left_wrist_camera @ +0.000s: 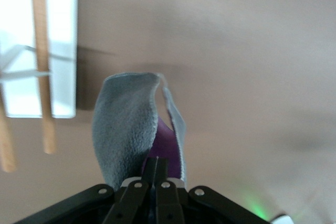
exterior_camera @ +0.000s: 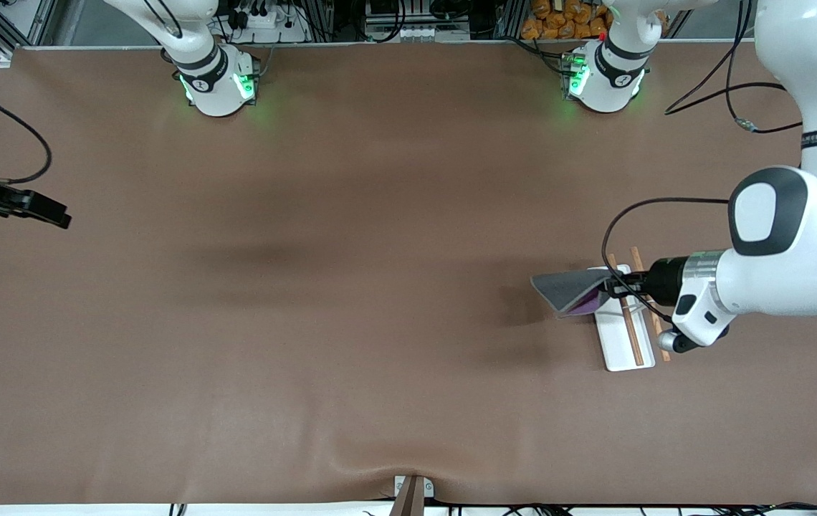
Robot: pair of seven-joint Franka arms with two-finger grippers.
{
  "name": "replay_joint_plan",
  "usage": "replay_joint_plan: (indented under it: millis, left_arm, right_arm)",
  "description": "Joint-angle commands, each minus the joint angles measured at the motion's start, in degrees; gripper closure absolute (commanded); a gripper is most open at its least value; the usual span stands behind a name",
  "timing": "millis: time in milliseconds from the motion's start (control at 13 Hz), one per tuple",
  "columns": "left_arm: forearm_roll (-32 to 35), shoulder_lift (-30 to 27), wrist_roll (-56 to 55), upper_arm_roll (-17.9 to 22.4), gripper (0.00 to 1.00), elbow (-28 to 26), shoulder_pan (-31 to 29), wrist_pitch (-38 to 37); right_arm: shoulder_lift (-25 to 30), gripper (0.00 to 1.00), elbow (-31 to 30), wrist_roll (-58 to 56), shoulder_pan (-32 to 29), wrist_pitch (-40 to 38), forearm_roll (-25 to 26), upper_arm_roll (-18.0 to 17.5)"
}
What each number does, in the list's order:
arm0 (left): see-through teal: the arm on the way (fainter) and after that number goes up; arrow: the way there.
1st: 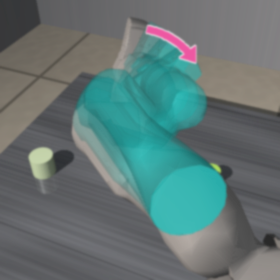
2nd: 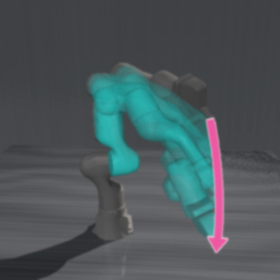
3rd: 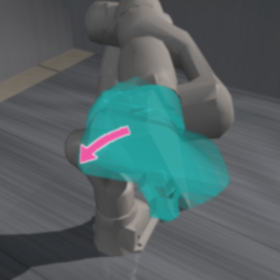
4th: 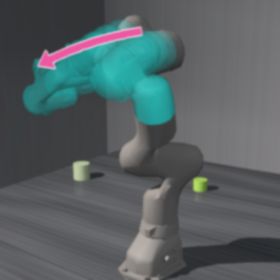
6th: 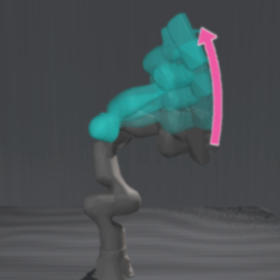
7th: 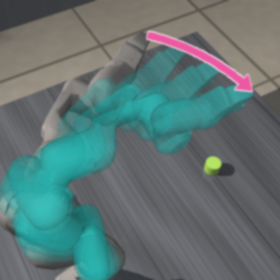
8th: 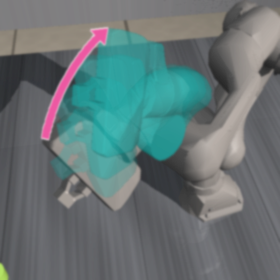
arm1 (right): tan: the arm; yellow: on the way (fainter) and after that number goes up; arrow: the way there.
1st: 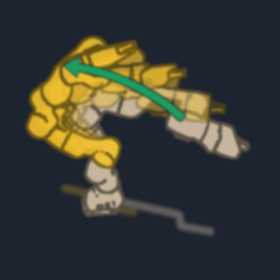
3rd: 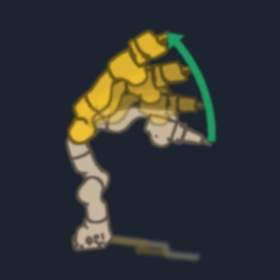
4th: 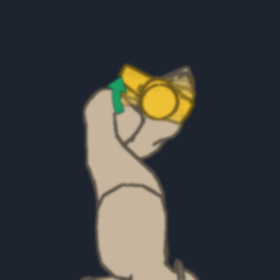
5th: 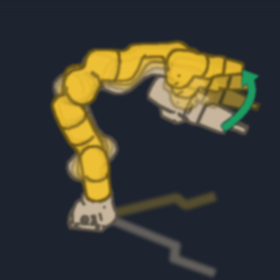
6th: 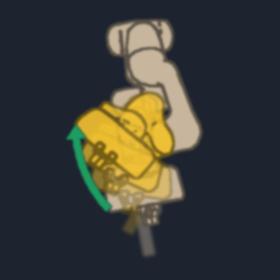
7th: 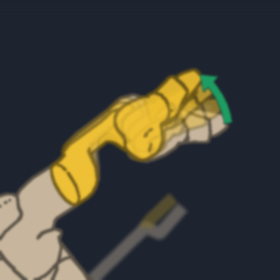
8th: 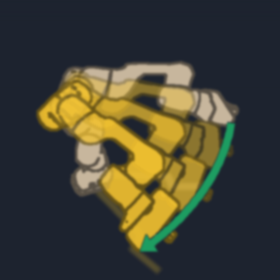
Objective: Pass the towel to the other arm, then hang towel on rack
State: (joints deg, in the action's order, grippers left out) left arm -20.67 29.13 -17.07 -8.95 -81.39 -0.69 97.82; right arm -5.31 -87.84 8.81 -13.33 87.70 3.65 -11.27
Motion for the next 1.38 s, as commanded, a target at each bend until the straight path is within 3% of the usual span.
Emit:
replay_joint_plan:
  millis: [0,154,385,769,923,1077,1231,1308]
  left_arm:
    - [1.9,1.3,1.0,-0.2,1.00,0.9,-2.9,0.1]
    - [1.6,1.2,2.5,-0.4,1.00,1.0,-6.0,0.0]
    - [1.0,0.5,10.0,-0.9,1.00,0.8,-11.9,-1.0]
    - [-0.4,3.0,22.0,-0.7,1.00,0.1,-16.4,-1.2]
    - [-0.3,4.2,26.9,-0.6,1.00,-0.5,-18.4,-1.2]
    - [0.0,5.0,28.6,-0.5,1.00,-1.2,-19.5,-1.2]
    - [0.5,5.4,31.0,-0.5,0.99,-1.2,-20.8,-1.3]
    - [0.5,5.8,32.3,-0.4,0.87,-1.2,-21.5,-1.3]
  right_arm:
    - [1.9,0.00,3.2,-0.5,-0.7,-7.4,0.4,-1.0]
    - [1.7,0.00,7.5,0.1,0.2,-9.6,1.0,-1.6]
    - [1.4,0.00,7.7,9.5,2.6,-7.5,1.7,-1.7]
    - [2.1,0.00,6.9,6.5,2.4,-4.8,0.2,-0.9]
    - [5.2,0.00,2.6,4.5,5.5,-2.0,-2.4,4.1]
    - [5.4,0.00,2.8,1.7,9.3,-1.6,-2.3,9.1]
    - [5.4,0.00,2.8,0.5,15.8,-0.8,-2.5,18.0]
    - [5.5,0.00,2.7,-1.1,16.0,-0.8,-2.5,18.6]
